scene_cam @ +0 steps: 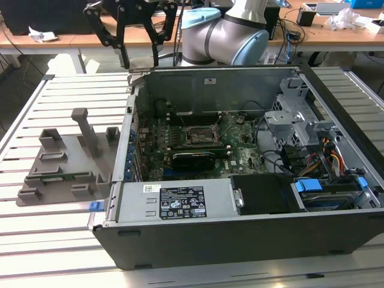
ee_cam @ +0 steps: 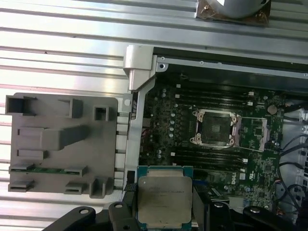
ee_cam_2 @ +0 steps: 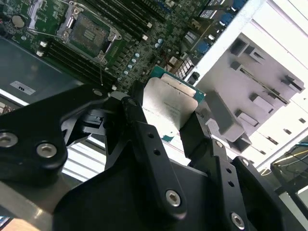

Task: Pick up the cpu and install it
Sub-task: 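Pick up the cpu and move it towards the insertion slot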

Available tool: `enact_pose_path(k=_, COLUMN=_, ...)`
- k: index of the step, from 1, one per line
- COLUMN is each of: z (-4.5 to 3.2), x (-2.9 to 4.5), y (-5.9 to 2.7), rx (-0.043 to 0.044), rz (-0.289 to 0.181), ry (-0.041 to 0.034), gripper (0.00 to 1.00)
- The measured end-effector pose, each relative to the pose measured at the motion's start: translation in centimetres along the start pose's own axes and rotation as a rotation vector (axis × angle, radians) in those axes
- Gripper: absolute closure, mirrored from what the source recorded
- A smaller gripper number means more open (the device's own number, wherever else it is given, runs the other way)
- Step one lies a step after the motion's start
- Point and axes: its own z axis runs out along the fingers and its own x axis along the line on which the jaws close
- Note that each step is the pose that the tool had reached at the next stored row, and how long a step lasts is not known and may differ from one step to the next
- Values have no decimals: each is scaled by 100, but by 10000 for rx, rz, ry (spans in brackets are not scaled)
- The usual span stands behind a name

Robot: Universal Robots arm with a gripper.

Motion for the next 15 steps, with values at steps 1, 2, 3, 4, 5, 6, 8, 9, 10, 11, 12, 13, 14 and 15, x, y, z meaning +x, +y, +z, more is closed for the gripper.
enact_pose_path(k=1, z=5, x=-20, y=-1, rx=0, rz=0, ry=0, gripper=45)
enact_pose_path(k=2, z=8, x=-34, y=-1, rx=-1, rz=-1, ry=0, gripper=45)
enact_pose_path(k=3, z=12, x=-45, y=-1, rx=0, rz=-1, ry=0, gripper=45)
enact_pose_path(k=4, z=19, x=-63, y=-1, rx=1, rz=-1, ry=0, gripper=45)
enact_pose_path(k=5, z=27, x=-74, y=1, rx=1, rz=-1, ry=0, gripper=45)
enact_pose_path(k=6, z=34, x=-83, y=3, rx=1, rz=-1, ry=0, gripper=45)
enact_pose_path(k=8, z=74, x=-114, y=27, rx=1, rz=0, ry=0, gripper=45)
enact_pose_path(k=9, z=100, x=-135, y=46, rx=2, rz=-1, ry=0, gripper=45)
enact_pose_path(k=10, z=112, x=-154, y=58, rx=3, rz=-3, ry=1, gripper=45)
enact_pose_path(k=11, z=120, x=-168, y=65, rx=4, rz=-2, ry=1, gripper=45)
enact_pose_path(k=12, z=130, x=-190, y=74, rx=3, rz=-1, ry=0, gripper=45)
enact_pose_path(k=13, z=134, x=-204, y=78, rx=2, rz=-1, ry=0, gripper=45)
enact_pose_path(k=14, z=139, x=-220, y=82, rx=3, rz=-1, ry=0, gripper=45)
enact_pose_path(k=15, z=144, x=-240, y=87, rx=3, rz=-1, ry=1, gripper=45)
